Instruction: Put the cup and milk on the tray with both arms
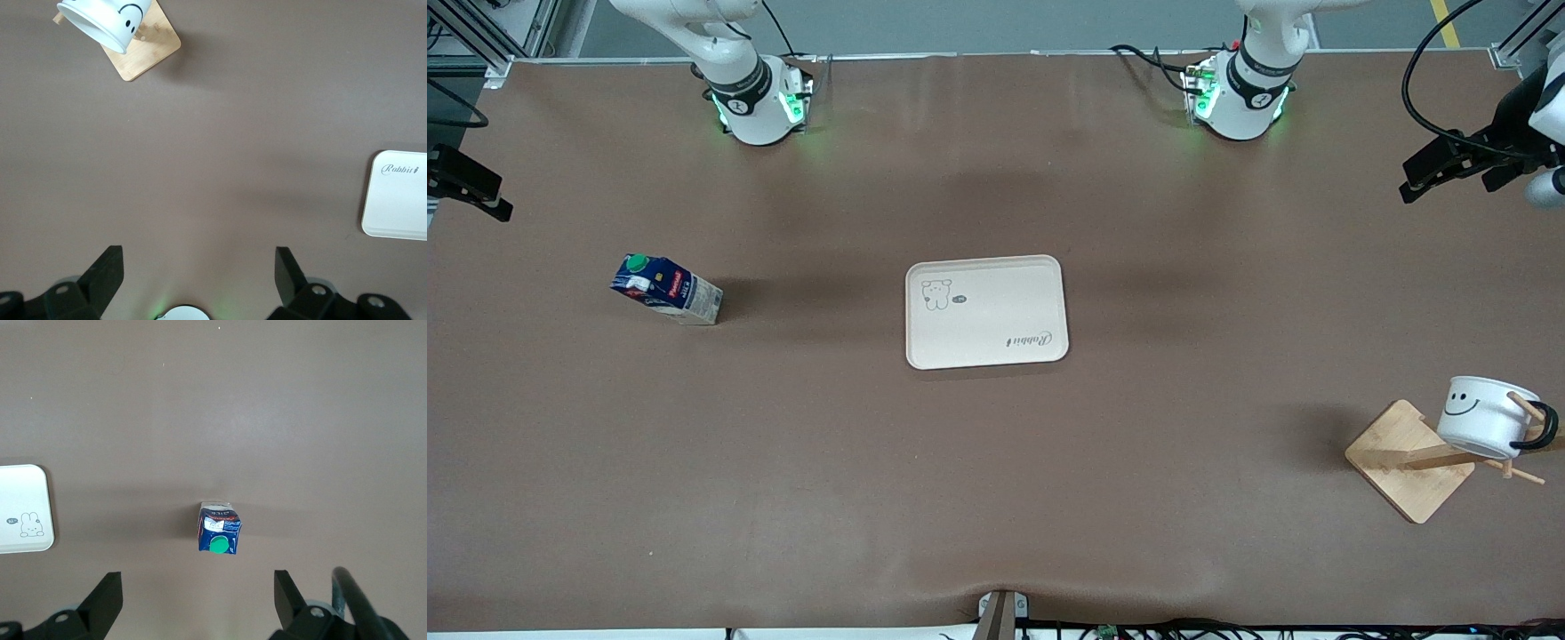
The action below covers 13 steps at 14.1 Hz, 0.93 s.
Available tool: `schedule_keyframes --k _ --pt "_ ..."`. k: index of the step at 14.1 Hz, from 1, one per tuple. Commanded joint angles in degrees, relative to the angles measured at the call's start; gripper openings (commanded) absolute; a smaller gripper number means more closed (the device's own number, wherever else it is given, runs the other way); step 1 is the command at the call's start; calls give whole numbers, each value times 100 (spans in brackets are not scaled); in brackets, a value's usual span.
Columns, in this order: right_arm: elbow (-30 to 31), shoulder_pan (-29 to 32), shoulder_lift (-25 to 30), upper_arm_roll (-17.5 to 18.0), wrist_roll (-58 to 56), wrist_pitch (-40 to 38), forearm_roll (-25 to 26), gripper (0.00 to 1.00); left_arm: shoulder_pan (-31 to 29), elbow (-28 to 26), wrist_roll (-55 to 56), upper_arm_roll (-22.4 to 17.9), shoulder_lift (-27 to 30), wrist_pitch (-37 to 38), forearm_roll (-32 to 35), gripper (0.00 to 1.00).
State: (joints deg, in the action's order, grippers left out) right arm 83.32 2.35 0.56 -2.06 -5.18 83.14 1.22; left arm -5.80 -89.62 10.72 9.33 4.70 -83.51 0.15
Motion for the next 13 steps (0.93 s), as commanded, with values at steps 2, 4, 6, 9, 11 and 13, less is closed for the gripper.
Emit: schedule_keyframes --k 2,4,6,9,11,13 --pt "-149 12 -65 4 -62 -105 -17 100 8 138 -52 8 -65 89 -6 100" --pt "-149 3 -65 4 -62 -105 -17 100 35 147 -52 8 -144 89 3 100" --pt "-149 3 -65 4 -62 -105 -17 100 52 156 -26 8 -205 89 3 100" --pt "-149 -6 -65 4 -62 -105 -17 100 79 147 27 17 -241 89 -6 100" --pt "-149 -6 -65 4 -62 -113 -17 100 210 138 114 60 -311 80 -6 100" --pt "-149 3 -65 4 -62 -122 -17 100 219 121 159 130 -346 63 -6 100"
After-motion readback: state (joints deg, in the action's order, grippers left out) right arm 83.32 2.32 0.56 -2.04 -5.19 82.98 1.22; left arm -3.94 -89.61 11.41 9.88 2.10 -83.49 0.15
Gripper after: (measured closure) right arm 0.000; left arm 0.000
